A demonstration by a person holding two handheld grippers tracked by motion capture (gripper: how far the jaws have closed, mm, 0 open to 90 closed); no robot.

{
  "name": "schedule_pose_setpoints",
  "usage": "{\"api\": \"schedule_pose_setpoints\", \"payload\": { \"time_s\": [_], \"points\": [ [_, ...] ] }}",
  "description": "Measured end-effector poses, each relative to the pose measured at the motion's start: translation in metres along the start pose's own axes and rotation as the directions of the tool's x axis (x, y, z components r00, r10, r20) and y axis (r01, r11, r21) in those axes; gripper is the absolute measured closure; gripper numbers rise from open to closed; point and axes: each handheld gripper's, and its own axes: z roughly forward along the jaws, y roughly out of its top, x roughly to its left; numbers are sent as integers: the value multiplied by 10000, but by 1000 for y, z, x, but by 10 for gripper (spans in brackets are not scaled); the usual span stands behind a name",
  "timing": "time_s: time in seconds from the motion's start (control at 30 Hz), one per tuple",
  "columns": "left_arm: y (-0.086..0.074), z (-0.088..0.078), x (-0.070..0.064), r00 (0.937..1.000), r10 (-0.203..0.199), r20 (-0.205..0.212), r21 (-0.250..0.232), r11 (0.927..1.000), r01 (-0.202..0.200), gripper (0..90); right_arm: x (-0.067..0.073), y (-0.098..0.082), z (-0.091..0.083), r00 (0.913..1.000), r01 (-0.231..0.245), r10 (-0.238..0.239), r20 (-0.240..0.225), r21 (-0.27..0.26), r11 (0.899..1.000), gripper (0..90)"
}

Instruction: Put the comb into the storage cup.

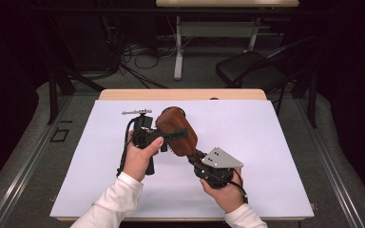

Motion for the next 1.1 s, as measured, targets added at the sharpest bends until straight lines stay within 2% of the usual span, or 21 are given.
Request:
{"api": "schedule_pose_setpoints", "payload": {
  "time_s": [0.53, 1.1],
  "points": [
    [1, 2, 2, 9992, -401, -47, 99, 9991, 402, 508, -1, -1, 3, 9997, -248, 248, -50, 41, 9997, 719],
    [2, 7, 7, 9982, -598, 27, 134, 9981, 597, 509, -5, -2, 4, 9989, -471, 471, 14, 61, 9989, 699]
  ]
}}
